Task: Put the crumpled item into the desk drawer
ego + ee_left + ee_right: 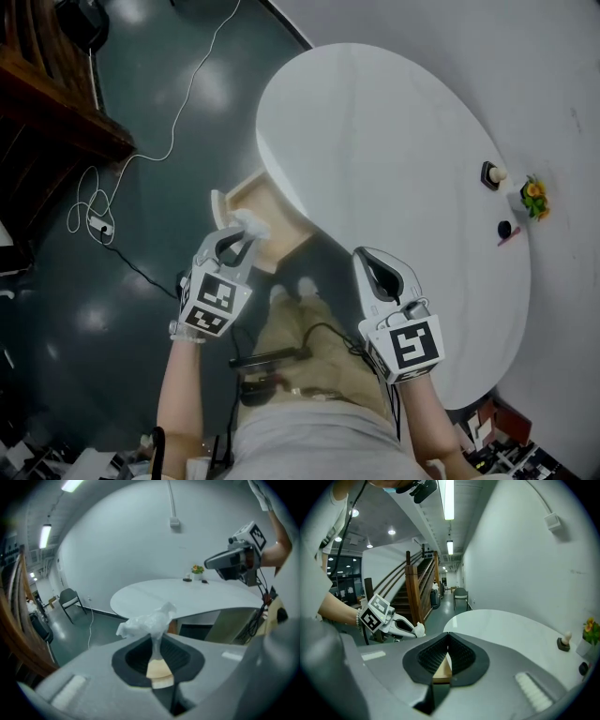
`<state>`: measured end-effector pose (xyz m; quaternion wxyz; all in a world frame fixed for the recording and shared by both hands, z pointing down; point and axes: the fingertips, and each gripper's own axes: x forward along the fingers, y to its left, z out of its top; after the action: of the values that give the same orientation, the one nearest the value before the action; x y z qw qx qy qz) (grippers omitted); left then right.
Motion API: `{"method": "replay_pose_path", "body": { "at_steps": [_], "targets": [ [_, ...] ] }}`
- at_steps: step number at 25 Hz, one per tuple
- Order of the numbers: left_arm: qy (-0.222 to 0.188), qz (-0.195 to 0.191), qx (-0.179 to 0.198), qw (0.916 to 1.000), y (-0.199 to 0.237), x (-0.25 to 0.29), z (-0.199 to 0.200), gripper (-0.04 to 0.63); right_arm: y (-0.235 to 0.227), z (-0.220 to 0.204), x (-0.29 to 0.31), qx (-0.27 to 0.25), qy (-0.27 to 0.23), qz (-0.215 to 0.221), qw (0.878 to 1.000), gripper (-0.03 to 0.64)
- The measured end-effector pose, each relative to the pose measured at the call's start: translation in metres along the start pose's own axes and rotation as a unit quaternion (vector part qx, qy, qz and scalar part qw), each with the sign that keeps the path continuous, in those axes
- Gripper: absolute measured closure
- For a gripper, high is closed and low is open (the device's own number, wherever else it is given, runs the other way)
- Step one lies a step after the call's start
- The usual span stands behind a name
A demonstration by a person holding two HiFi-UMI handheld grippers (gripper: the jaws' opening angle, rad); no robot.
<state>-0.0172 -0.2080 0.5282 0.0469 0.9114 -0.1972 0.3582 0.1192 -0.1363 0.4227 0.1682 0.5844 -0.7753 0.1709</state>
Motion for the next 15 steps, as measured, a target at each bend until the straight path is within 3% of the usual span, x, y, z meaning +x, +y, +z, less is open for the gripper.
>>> {"method": "replay_pose_path", "body": {
  "at_steps": [8,15],
  "targets": [
    [0.095,-0.043,0.047,0.9934,-0.008,0.06,-0.045,0.546,-0.018,-0.022,0.004,0.02,0.01,-0.006,1.0,0.612],
    [0.176,-0.086,0.098,0.9758,-0.025,0.101,-0.08,0.541,-0.032,-0.049,0.006,0.034,0.023,-0.01,0.999,0.612]
  ]
}}
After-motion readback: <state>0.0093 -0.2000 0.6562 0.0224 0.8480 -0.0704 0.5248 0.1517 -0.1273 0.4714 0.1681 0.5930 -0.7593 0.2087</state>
